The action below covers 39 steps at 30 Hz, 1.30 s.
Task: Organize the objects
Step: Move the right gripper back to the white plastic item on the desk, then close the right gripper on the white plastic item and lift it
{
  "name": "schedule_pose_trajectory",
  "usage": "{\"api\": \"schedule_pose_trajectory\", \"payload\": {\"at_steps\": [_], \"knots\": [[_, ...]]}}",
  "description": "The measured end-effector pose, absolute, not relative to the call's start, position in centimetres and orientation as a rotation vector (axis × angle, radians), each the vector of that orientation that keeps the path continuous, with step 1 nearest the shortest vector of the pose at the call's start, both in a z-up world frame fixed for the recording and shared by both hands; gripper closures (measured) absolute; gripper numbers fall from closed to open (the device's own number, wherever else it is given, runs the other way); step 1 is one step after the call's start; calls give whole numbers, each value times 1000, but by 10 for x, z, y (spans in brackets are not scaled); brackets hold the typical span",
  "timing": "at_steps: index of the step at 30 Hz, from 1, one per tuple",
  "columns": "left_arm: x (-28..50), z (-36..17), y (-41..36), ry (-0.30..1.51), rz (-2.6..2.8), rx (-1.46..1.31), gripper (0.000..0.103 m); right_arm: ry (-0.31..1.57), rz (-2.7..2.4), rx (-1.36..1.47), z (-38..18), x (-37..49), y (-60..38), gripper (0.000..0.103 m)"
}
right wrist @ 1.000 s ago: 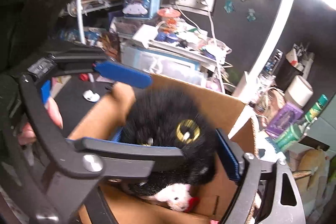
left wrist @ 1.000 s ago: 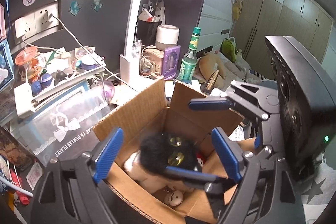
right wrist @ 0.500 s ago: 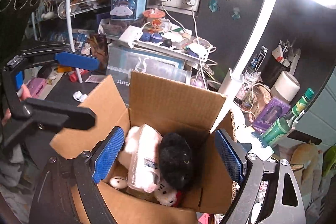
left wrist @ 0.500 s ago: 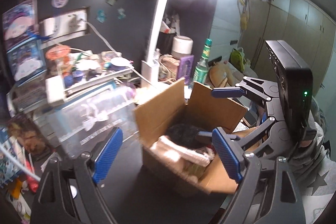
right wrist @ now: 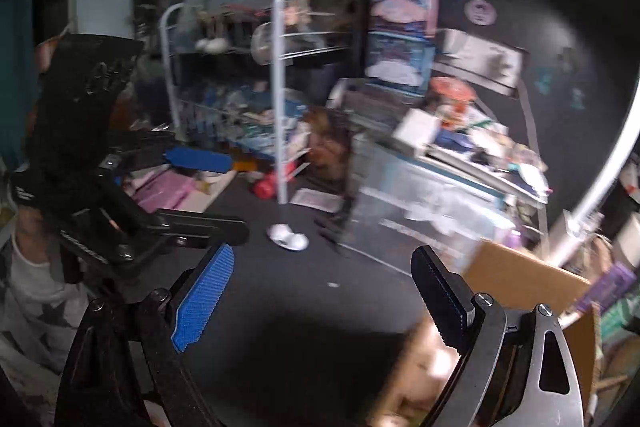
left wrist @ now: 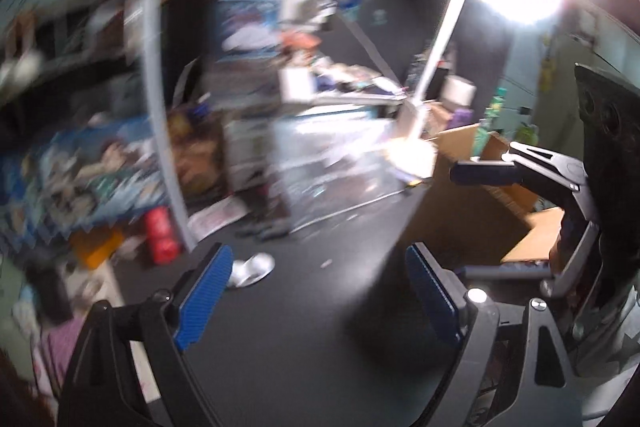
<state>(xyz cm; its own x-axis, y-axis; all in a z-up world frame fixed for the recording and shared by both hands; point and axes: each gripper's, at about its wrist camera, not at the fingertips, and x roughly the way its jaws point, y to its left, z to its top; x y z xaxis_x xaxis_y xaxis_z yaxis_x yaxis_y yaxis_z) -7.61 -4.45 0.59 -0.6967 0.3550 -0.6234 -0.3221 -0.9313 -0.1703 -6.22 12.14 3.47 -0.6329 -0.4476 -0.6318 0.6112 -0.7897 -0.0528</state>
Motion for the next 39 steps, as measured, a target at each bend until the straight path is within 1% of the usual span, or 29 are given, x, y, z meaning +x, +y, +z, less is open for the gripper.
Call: {"api": "schedule_pose_trajectory", "payload": {"at_steps": [5,10,12,14,17,18,20,22,24,26,28,30,33,39], "knots": [[-75,-31,-86,-184,2618,-1069,17,322,-2261,921,-12,-83,76,13],[-76,-59,-105,-273,2593,-1140,17,335,-2209,1024,-68,-116,50,13],[-77,-67,-110,-291,2578,-1164,17,370,-2268,1018,-90,-133,46,13],[-78,-73,-113,-297,2574,-1184,17,444,-2316,1011,-111,-146,40,14],[-81,-79,-120,-324,2569,-1203,17,483,-2290,1053,-136,-170,34,31],[-83,-80,-121,-327,2566,-1207,17,488,-2284,1070,-139,-177,34,32],[-86,-84,-121,-320,2560,-1221,17,419,-2273,1070,-138,-189,36,34],[-89,-86,-122,-318,2555,-1229,17,452,-2290,1058,-140,-198,33,36],[-92,-87,-122,-324,2550,-1234,17,485,-2272,1055,-144,-204,29,42],[-94,-87,-123,-326,2551,-1237,17,468,-2237,1056,-145,-207,26,47],[-95,-87,-123,-326,2553,-1240,17,473,-2224,1046,-145,-208,24,54],[-96,-87,-124,-327,2555,-1240,17,479,-2207,1035,-145,-205,21,69],[-94,-85,-125,-338,2562,-1231,17,516,-2203,1023,-146,-199,18,74],[-90,-81,-125,-350,2577,-1216,17,530,-2167,1003,-134,-181,17,76]]}}
